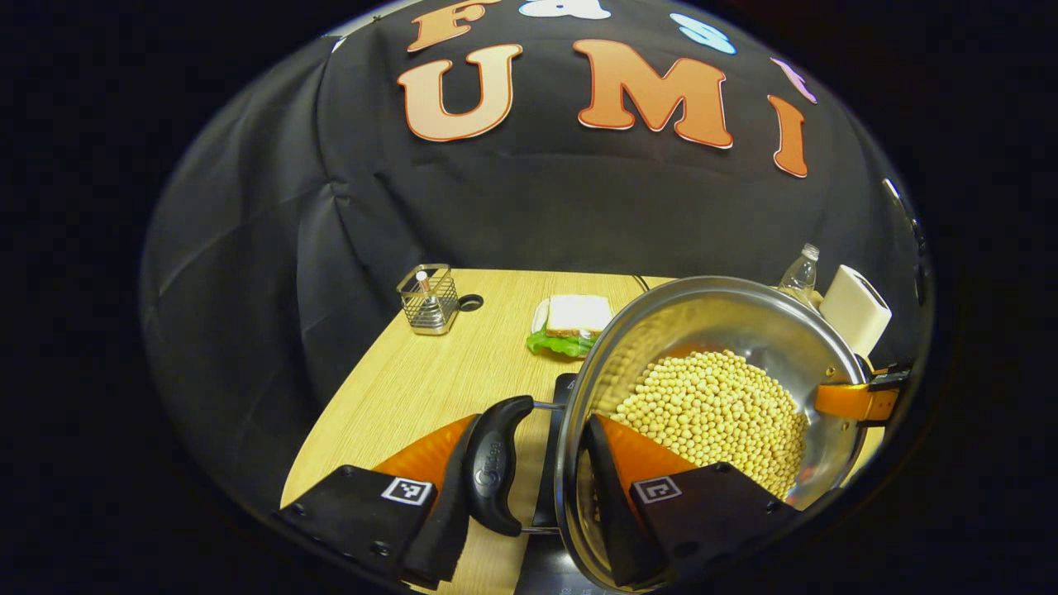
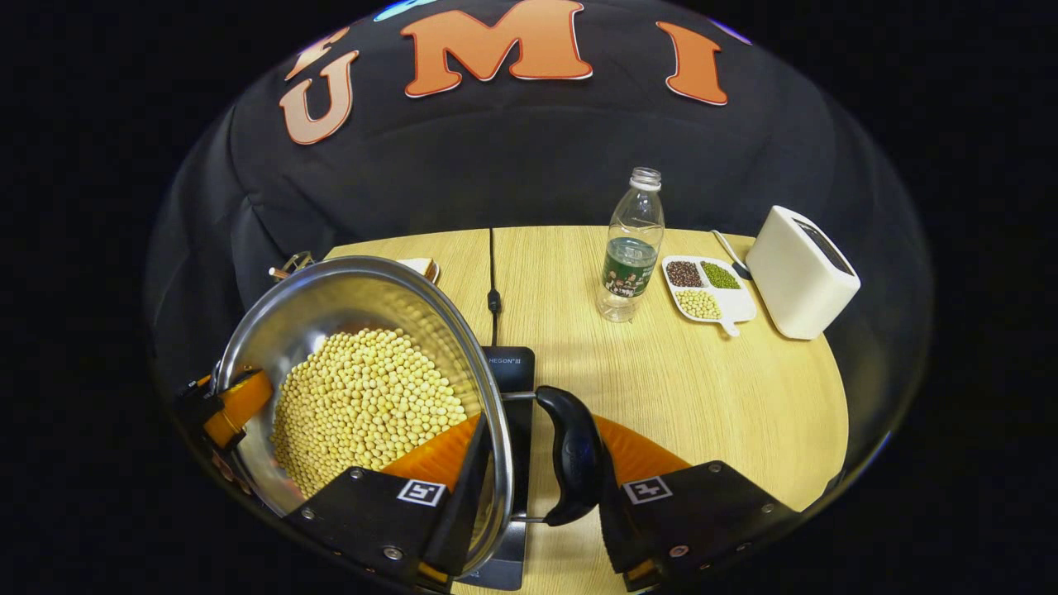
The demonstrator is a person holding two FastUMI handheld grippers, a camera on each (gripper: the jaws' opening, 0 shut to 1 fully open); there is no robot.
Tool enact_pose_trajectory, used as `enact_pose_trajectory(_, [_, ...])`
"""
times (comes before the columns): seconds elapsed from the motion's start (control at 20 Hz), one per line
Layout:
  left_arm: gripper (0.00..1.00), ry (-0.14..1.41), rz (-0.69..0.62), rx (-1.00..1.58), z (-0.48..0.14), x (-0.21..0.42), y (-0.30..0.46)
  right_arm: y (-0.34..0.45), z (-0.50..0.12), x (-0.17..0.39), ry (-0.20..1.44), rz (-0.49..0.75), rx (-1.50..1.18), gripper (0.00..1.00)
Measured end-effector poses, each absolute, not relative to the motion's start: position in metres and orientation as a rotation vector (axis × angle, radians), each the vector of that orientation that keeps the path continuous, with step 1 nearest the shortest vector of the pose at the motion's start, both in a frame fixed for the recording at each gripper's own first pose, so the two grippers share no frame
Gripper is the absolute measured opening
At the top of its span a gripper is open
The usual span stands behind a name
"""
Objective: First push the handle of the pot to place it horizontally, then grasp the pot with both hands and set it on the induction cooktop.
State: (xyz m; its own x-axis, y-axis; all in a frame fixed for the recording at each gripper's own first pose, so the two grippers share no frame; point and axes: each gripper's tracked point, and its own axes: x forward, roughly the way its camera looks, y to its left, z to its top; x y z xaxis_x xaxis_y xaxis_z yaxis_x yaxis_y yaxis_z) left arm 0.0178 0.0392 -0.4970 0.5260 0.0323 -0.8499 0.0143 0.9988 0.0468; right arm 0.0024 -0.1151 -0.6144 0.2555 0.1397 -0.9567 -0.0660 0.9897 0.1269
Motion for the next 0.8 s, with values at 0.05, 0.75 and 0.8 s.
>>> enact_pose_trajectory(0.05, [0.74, 1.019, 0.009, 0.045, -0.499, 0.017, 0.039, -0.123, -0.619, 0.009, 1.310, 0.136, 0.065, 0.64])
enact_pose_trajectory(0.75, [0.72, 1.075, 0.026, 0.007, -0.551, 0.016, 0.045, -0.124, -0.614, 0.012, 1.368, 0.112, 0.060, 0.64])
enact_pose_trajectory(0.8, [0.74, 1.080, 0.035, 0.006, -0.555, 0.016, 0.046, -0.123, -0.612, 0.014, 1.366, 0.111, 0.054, 0.64])
